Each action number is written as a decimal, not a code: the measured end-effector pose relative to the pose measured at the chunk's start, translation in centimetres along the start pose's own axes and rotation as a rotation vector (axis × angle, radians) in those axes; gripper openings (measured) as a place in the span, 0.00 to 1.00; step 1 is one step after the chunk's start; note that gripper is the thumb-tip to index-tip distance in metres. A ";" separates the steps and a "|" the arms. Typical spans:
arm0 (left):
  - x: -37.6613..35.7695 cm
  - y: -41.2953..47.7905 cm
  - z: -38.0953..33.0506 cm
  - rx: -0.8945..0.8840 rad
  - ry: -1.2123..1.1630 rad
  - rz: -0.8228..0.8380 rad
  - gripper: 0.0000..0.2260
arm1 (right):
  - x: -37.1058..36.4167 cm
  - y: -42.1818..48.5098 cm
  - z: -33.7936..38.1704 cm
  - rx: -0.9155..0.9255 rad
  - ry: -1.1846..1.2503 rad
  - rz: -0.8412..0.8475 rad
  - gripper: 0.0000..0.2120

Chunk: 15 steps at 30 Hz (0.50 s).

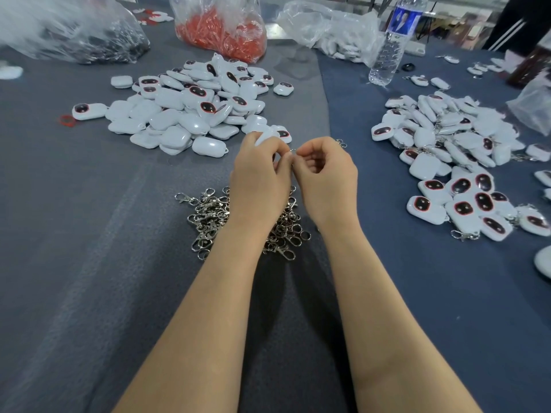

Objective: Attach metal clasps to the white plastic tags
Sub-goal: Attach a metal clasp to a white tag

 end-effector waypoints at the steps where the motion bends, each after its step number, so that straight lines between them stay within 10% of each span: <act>1: 0.0 0.0 0.0 -0.003 -0.001 0.000 0.03 | 0.0 0.0 0.0 0.002 0.003 -0.002 0.06; 15: -0.2 0.1 0.1 -0.014 0.042 0.002 0.04 | 0.0 0.0 0.0 0.010 0.005 -0.009 0.08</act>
Point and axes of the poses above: each hand's wrist, its own y-axis towards the middle knuckle, its own x-axis out of the back of the hand, z = x × y, the point moved 6 cm from there along y, towards the middle knuckle, and after that the axes turned 2 degrees about y, right-handed, at the moved point
